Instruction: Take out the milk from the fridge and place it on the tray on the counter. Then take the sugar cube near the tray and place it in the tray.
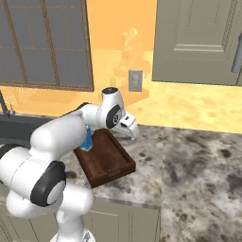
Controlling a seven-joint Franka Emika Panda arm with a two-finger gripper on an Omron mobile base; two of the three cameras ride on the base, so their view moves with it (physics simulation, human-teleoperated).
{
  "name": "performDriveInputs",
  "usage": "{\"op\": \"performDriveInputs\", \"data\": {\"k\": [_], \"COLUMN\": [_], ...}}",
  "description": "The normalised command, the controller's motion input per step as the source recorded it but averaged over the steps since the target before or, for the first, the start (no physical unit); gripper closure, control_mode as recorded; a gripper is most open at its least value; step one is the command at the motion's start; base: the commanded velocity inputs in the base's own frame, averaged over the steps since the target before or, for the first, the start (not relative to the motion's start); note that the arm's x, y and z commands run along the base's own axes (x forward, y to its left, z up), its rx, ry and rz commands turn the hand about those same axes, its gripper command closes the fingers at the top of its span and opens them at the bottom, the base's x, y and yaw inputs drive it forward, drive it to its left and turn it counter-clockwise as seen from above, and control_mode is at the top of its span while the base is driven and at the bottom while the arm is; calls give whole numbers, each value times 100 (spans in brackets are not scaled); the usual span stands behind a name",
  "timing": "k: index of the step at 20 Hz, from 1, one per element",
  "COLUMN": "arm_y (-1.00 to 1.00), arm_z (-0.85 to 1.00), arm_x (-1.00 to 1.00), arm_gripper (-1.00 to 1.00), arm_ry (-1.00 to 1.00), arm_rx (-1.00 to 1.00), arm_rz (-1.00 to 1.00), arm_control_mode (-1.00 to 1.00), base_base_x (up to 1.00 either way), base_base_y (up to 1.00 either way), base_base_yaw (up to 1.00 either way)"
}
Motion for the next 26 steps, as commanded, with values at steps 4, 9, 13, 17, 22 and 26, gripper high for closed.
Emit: {"op": "performDriveInputs", "data": {"k": [4,9,13,17,22,26], "arm_y": [-2,0,0,0,-5,-11], "arm_z": [-20,-26,-31,-23,-7,-13], "arm_x": [21,25,29,32,28,33], "arm_gripper": [-100,-100,-100,-100,-100,-100], "arm_ry": [1,0,0,0,1,0], "arm_rx": [3,2,1,0,1,0], "arm_rz": [0,0,0,0,0,0], "arm_control_mode": [-100,-100,-100,-100,-100,-100], "base_base_x": [0,0,0,0,0,0], "base_base_y": [0,0,0,0,0,0], "base_base_yaw": [0,0,0,0,0,0]}}
